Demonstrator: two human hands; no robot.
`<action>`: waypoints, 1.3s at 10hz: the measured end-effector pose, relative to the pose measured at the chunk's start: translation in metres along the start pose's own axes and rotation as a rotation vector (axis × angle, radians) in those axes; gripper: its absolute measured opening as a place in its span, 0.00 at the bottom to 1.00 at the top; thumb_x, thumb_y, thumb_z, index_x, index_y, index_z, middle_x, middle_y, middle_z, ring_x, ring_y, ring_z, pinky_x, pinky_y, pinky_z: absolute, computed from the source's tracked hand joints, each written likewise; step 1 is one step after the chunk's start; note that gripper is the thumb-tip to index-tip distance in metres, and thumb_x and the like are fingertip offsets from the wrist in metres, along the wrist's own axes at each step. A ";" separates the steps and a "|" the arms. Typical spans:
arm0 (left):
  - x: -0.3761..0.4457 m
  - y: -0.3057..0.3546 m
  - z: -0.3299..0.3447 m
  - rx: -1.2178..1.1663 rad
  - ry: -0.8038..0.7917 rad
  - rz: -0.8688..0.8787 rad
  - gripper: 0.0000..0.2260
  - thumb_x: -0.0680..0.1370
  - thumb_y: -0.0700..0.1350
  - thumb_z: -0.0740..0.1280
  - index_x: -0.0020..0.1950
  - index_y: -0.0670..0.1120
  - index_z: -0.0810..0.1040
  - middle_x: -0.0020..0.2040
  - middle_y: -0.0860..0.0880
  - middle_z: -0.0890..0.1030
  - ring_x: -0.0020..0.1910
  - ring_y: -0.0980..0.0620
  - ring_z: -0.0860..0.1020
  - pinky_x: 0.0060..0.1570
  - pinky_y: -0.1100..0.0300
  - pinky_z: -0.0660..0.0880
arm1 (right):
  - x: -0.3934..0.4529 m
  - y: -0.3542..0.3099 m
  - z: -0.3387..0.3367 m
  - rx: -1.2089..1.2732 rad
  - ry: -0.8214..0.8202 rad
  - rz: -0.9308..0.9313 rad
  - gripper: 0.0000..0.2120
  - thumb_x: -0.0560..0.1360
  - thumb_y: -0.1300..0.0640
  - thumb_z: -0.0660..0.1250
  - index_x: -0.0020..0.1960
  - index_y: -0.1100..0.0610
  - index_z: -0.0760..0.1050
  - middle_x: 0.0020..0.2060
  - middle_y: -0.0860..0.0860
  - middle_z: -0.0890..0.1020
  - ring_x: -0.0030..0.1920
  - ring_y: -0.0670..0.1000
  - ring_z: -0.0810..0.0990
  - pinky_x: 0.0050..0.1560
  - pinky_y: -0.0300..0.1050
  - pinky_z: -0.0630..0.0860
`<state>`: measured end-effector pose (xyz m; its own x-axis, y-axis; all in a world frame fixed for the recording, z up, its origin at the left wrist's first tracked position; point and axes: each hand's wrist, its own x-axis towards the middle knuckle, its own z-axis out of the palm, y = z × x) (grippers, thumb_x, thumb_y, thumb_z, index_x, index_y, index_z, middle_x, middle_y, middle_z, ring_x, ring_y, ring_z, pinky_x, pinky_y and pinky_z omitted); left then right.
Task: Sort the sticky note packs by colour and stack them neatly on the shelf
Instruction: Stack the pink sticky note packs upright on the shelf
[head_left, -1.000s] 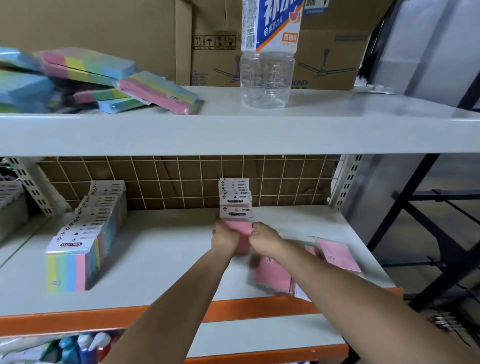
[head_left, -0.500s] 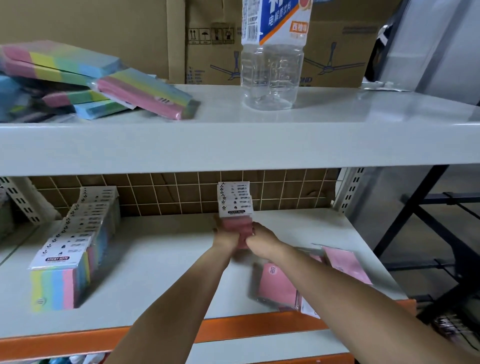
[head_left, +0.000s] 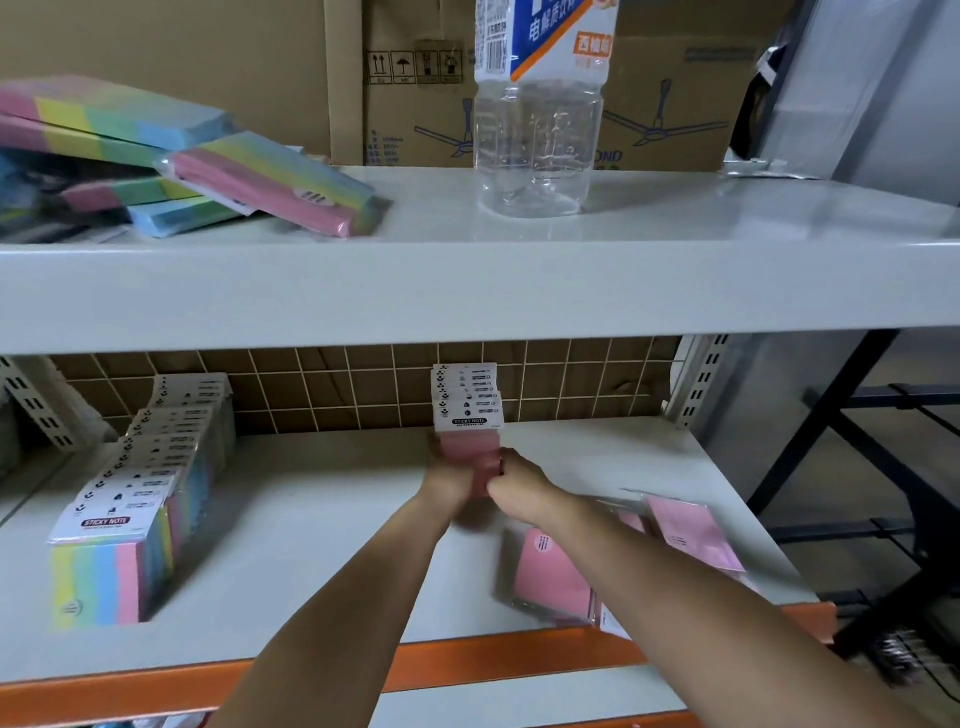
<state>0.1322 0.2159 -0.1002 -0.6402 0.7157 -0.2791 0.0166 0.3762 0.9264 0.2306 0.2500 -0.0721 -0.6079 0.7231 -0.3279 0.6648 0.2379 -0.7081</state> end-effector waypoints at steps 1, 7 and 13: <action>0.001 0.005 -0.003 0.017 0.010 -0.060 0.15 0.77 0.35 0.64 0.63 0.39 0.72 0.50 0.40 0.80 0.51 0.46 0.81 0.45 0.61 0.80 | 0.003 0.001 0.003 -0.020 -0.031 0.030 0.18 0.75 0.57 0.57 0.64 0.56 0.71 0.59 0.55 0.78 0.58 0.55 0.76 0.58 0.46 0.74; -0.064 0.024 -0.005 0.460 0.246 -0.009 0.21 0.74 0.40 0.64 0.66 0.39 0.66 0.64 0.40 0.69 0.62 0.39 0.71 0.59 0.49 0.72 | -0.034 0.000 -0.060 -0.173 0.003 0.048 0.07 0.78 0.64 0.60 0.45 0.56 0.73 0.38 0.52 0.77 0.37 0.50 0.77 0.49 0.45 0.78; -0.115 0.016 0.046 1.154 -0.602 0.305 0.39 0.71 0.48 0.70 0.77 0.50 0.52 0.77 0.48 0.56 0.77 0.44 0.49 0.72 0.40 0.53 | -0.070 0.039 -0.064 -0.129 0.112 0.106 0.10 0.75 0.66 0.61 0.49 0.66 0.81 0.43 0.61 0.84 0.43 0.57 0.85 0.49 0.50 0.82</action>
<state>0.2412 0.1669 -0.0651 -0.0634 0.8933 -0.4450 0.9241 0.2208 0.3118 0.3266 0.2498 -0.0368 -0.4841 0.8145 -0.3197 0.7772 0.2324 -0.5848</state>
